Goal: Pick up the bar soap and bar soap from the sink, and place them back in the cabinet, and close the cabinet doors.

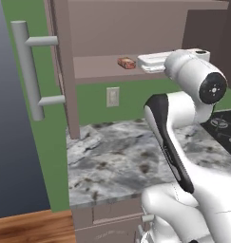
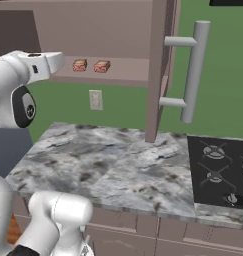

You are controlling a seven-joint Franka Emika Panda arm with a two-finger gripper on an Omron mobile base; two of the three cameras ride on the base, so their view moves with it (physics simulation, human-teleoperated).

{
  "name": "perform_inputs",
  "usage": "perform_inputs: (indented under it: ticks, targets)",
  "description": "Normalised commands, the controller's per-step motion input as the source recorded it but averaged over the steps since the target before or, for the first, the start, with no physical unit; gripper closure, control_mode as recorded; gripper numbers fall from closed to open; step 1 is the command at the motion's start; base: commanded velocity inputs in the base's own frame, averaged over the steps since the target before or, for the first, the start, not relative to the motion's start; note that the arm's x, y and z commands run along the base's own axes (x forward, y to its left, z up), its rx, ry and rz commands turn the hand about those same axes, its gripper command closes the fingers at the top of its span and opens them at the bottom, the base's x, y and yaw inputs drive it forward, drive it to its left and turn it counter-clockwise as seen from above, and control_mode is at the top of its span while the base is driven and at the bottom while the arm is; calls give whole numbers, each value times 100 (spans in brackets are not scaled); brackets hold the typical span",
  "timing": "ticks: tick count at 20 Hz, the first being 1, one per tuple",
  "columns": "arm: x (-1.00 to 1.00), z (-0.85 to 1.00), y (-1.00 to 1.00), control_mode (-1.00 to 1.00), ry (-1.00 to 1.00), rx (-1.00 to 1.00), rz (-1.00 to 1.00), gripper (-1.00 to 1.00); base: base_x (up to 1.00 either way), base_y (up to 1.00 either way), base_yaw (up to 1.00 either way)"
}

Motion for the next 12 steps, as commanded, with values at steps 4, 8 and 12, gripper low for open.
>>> perform_inputs:
  ticks: [4, 8, 12]
  targets:
    - [-75, 3, -21, -100, 0, 0, 3, -100, 0, 0, 0]
    - [-81, 0, -34, -100, 0, 0, 7, -100, 0, 0, 0]
    - [-77, 0, -27, -100, -1, 0, 5, -100, 0, 0, 0]
